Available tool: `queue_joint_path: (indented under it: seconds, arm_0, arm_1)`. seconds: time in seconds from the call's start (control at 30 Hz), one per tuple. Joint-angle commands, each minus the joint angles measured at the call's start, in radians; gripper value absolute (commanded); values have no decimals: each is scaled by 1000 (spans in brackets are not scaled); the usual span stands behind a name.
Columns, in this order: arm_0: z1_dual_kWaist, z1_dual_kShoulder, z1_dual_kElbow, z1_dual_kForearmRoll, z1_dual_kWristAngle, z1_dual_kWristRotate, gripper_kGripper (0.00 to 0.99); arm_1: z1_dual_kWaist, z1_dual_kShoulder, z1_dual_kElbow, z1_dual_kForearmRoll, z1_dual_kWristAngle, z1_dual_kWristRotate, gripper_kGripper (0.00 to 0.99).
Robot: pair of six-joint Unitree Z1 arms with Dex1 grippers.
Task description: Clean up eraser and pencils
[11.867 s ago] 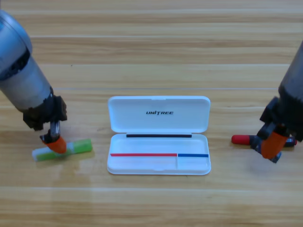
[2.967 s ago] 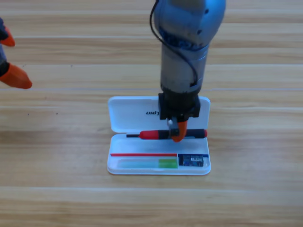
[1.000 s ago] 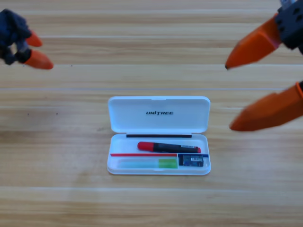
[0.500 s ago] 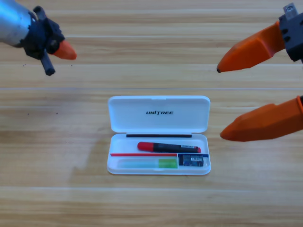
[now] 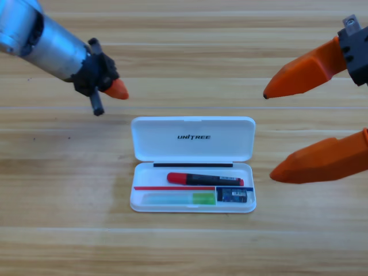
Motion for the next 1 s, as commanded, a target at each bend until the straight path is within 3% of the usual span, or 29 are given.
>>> queue_joint_path:
  seconds: [0.03,0.63,1.0]
  arm_0:
    - [-64,64,-15,-5,-9,13,0]
    - [-133,98,-56,20,-9,-7,0]
    - [-142,110,-98,91,-46,-24,0]
  arm_1:
    - [1,-21,27,-12,11,6,943]
    - [1,-15,27,-12,18,14,943]
    - [1,-4,25,-12,19,16,943]
